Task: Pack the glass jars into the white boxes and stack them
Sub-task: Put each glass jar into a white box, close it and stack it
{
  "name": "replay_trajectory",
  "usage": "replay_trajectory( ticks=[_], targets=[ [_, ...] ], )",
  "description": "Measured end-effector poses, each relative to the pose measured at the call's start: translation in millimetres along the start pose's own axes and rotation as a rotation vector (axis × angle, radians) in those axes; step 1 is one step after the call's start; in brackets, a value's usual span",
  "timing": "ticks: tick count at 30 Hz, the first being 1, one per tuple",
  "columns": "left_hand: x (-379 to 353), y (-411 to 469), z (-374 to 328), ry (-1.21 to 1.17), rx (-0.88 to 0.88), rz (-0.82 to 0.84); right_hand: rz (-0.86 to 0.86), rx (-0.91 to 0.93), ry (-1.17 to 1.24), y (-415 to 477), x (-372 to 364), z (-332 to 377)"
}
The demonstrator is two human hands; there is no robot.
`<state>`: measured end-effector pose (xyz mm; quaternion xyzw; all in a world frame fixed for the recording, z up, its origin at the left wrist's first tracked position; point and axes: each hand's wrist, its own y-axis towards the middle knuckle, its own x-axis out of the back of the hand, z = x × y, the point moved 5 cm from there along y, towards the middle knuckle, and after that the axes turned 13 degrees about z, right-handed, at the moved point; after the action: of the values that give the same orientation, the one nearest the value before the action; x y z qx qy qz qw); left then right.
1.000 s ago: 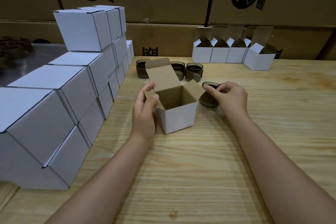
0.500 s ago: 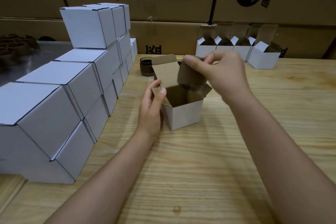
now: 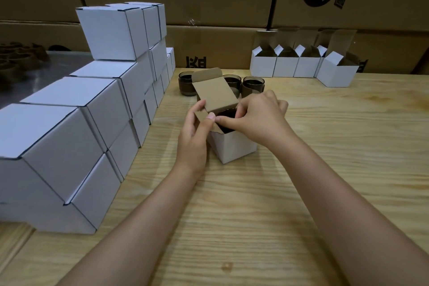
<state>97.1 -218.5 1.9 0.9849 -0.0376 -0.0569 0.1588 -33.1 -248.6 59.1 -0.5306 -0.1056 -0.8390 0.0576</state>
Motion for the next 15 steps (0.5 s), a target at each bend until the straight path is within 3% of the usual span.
replay_trajectory(
  ticks=[6,8,11,13,15],
  targets=[
    [-1,-1,-1,-0.015,-0.021,0.006,0.050,0.020,-0.173,5,-9,0],
    [-1,0,-1,0.000,-0.017,0.008,0.022,0.055,-0.129,4,-8,0],
    [0,0,0,0.020,-0.013,0.018,-0.300,0.134,0.398,-5,11,-9],
    [0,1,1,0.030,0.002,0.020,-0.502,0.066,0.781,-11,21,-29],
    [0,0,1,0.032,0.041,0.011,-0.513,0.001,1.074,-9,20,-45]
  ],
)
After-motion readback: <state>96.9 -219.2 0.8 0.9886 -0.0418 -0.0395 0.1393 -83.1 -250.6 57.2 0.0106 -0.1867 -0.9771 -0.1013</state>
